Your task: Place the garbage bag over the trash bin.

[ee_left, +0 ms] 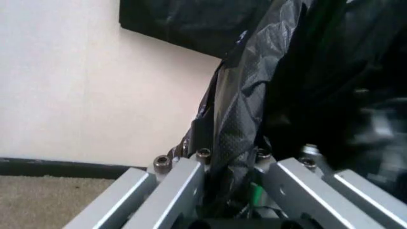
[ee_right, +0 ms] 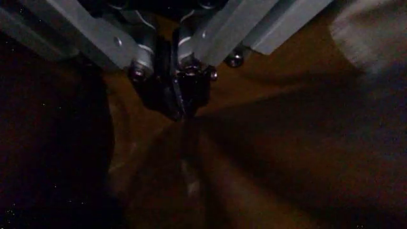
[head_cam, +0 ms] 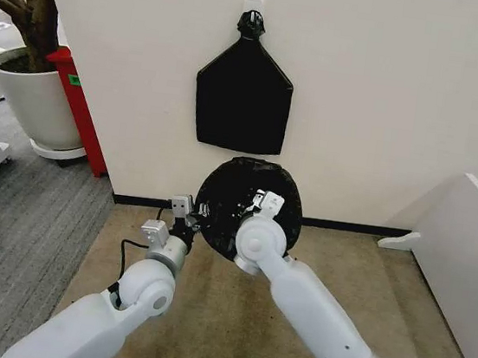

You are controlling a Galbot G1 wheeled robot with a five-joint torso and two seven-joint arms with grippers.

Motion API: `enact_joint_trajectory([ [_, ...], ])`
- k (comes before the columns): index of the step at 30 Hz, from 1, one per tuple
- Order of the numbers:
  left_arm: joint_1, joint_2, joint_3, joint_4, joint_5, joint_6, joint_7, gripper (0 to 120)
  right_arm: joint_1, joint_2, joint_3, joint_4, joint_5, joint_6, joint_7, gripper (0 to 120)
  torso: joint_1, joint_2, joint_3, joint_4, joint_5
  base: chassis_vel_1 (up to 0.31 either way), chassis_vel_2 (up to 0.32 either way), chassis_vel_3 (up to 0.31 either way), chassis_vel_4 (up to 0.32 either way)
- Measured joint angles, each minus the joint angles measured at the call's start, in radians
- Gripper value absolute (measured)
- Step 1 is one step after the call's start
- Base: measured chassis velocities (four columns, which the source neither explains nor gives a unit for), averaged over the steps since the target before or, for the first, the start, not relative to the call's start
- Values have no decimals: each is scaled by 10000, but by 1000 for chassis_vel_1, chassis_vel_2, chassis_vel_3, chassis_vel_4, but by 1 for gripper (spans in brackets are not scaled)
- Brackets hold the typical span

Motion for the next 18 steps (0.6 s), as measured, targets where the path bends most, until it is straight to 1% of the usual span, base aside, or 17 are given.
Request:
enact_joint_trajectory([
  [3,113,113,-11,-205,-39,20,1,1,130,200,186,-669,-322,0,-143,0,0,0,0,-1,0,0,0,0,0],
  [6,210,182,-66,-278,-44,26,8,1,164,168,205,-766,-406,11,-186,0,0,0,0,-3,0,0,0,0,0],
  [15,446,250,-310,-290,-52,29,26,1,166,-137,19,-41,-111,151,70,0,0,0,0,-4,1,0,0,0,0],
  [18,540,278,-424,-287,-98,40,-5,1,188,-159,-280,579,260,213,297,0,0,0,-1,-3,1,0,0,0,0],
])
